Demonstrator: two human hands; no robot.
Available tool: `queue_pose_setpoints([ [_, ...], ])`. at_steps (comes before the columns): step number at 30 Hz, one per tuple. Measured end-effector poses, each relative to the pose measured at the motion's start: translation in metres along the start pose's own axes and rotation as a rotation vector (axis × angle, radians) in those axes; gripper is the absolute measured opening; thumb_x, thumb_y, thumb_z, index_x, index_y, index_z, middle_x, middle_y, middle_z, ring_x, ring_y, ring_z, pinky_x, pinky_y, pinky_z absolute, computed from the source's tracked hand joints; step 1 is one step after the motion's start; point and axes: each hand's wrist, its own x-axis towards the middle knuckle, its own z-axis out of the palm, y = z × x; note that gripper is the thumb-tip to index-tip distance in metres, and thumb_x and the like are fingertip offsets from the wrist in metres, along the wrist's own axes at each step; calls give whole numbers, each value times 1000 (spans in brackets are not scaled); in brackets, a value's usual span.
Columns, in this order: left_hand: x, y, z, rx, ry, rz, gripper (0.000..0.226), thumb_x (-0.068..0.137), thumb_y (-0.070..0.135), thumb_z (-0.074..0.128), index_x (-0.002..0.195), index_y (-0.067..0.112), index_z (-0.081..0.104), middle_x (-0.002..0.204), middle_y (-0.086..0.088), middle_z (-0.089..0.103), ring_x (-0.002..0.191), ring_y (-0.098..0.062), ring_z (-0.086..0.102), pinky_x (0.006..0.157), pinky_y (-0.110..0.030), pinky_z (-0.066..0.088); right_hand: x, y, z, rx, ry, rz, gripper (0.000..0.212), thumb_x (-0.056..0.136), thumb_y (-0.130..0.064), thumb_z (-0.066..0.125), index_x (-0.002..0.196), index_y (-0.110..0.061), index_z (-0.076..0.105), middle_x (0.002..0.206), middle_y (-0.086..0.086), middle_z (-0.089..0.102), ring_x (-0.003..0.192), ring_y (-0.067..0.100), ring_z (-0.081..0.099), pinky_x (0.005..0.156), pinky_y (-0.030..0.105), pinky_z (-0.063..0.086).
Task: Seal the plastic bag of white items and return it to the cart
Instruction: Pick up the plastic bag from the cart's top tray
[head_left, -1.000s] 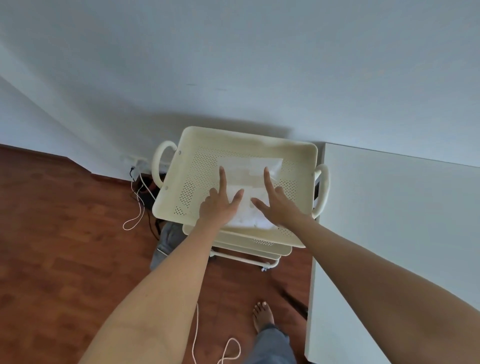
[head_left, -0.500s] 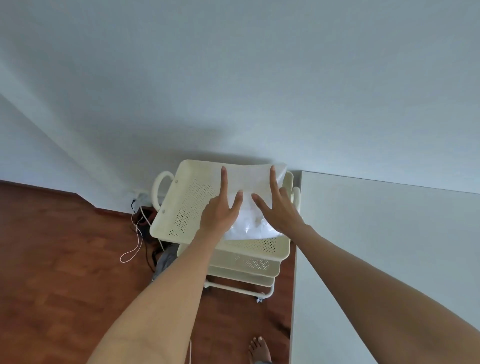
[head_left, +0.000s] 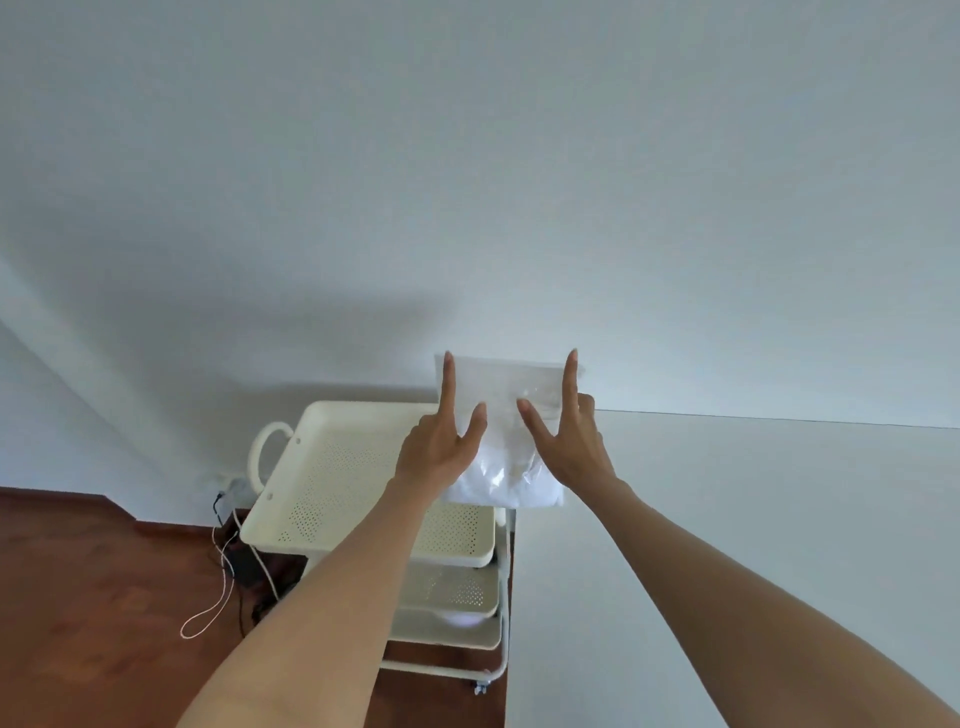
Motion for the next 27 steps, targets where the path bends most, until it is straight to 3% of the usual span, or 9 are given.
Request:
queue_pose_setpoints([
  [4, -3, 37, 21, -8, -20, 19, 76, 94, 78, 22, 148, 57, -26, 53, -4, 57, 47, -20, 59, 47, -31, 45, -10, 19, -39, -42, 48, 0, 95, 91, -76, 50, 149, -64, -24, 130, 13, 48, 77, 25, 61, 77, 42, 51],
  [11, -19, 100, 73, -80, -116, 68, 76, 96, 71, 32, 148, 60, -23, 53, 3, 49, 57, -28, 62, 59, -39, 54, -40, 76, -103, -122, 97, 54, 96, 89, -77, 51, 152, -62, -20, 118, 2, 43, 69, 24, 59, 67, 39, 47],
  [14, -32, 119, 101, -95, -167, 52, 76, 95, 74, 30, 146, 61, -26, 55, -4, 56, 55, -28, 63, 54, -37, 53, -58, 104, -125, -167, 84, 75, 93, 90, -75, 52, 153, -62, -15, 117, 0, 42, 63, 22, 58, 62, 38, 47],
  [19, -60, 137, 146, -74, -251, 61, 74, 96, 72, 31, 143, 66, -25, 51, -3, 53, 49, -24, 59, 46, -31, 39, -93, 149, -146, -233, 40, 168, 89, 92, -71, 52, 156, -58, -9, 116, 0, 41, 64, 31, 60, 65, 41, 52],
  [22, -80, 141, 170, -47, -339, 84, 68, 100, 66, 29, 150, 61, -16, 49, -2, 48, 48, -24, 57, 48, -31, 42, -116, 173, -149, -249, -7, 208, 86, 94, -70, 51, 158, -56, -5, 120, 1, 41, 66, 33, 63, 65, 41, 53],
  [27, -112, 145, 198, 0, -415, 52, 61, 103, 60, 26, 156, 46, 0, 56, 3, 48, 52, -17, 52, 53, -33, 42, -147, 204, -151, -185, -113, 277, 78, 97, -66, 51, 157, -55, 3, 135, 6, 39, 79, 34, 70, 80, 48, 58],
])
